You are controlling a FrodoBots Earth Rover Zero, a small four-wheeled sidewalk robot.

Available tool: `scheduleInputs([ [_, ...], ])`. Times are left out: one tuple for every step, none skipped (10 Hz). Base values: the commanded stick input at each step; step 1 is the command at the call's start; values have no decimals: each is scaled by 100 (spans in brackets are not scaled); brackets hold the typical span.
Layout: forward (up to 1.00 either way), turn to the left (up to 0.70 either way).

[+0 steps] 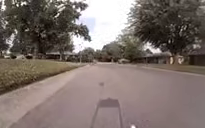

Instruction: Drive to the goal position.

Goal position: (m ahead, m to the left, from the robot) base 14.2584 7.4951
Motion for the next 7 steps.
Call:
scheduleInputs([
  [100, 1],
  [100, 0],
  [100, 0],
  [100, 1],
  [100, 2],
  [100, 2],
  [100, 2],
])
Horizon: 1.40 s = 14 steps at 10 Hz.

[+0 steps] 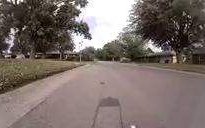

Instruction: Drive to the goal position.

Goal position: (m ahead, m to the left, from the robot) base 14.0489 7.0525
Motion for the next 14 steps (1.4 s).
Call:
scheduleInputs([
  [100, 2],
  [100, 2],
  [100, 0],
  [100, 0],
  [100, 0],
  [100, -1],
  [100, -1],
  [100, -2],
  [100, -2],
  [100, -2],
  [100, -2],
  [100, -2],
  [100, -2],
  [100, -1],
])
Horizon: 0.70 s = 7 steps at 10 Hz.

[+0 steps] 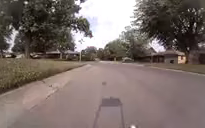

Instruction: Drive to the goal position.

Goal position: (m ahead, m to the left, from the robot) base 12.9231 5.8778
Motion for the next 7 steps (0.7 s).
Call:
scheduleInputs([
  [100, -1],
  [100, 0],
  [100, 0],
  [100, 0],
  [100, 0],
  [100, 0],
  [100, 0],
])
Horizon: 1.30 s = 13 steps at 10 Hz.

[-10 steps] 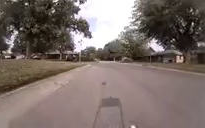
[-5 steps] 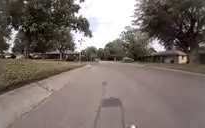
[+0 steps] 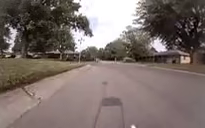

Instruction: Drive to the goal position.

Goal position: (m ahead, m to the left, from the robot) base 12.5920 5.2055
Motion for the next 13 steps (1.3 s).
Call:
scheduleInputs([
  [100, 0],
  [100, 0],
  [100, 0],
  [100, 0],
  [100, -4],
  [100, -7],
  [100, -9],
  [100, -10],
  [100, -10],
  [100, -11],
  [100, -10],
  [100, -8],
  [100, -7],
])
